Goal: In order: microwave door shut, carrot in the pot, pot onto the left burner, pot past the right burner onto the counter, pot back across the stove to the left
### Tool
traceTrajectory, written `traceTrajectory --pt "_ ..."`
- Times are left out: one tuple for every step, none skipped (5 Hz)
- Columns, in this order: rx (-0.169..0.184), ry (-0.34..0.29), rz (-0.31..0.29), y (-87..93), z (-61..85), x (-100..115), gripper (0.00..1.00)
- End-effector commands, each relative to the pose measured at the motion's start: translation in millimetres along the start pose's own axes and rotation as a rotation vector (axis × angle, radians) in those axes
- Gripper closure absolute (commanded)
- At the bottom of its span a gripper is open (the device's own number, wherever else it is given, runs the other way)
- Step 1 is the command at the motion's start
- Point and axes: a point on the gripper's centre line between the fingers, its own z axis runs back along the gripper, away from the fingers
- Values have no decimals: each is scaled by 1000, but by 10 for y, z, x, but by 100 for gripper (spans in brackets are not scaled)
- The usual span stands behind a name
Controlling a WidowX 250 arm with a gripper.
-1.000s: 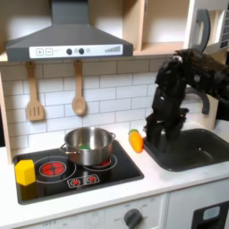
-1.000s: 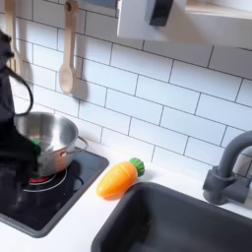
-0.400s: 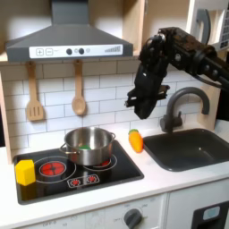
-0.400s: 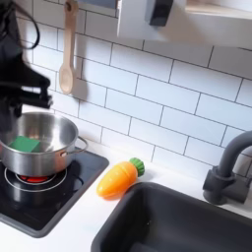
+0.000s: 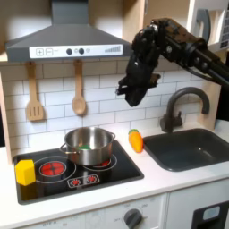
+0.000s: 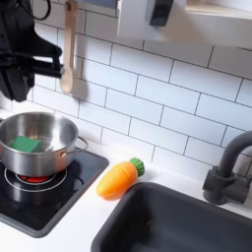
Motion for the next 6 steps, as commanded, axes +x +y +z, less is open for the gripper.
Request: traceTrajectory --pt "7 -94 20 175 68 324 100" --pt "14 -133 30 254 123 465 100" --pt "21 -169 31 299 143 568 100" --pt "27 -214 38 367 172 704 100" --pt "22 -250 42 416 204 815 100" --pt "16 -269 43 414 236 878 100"
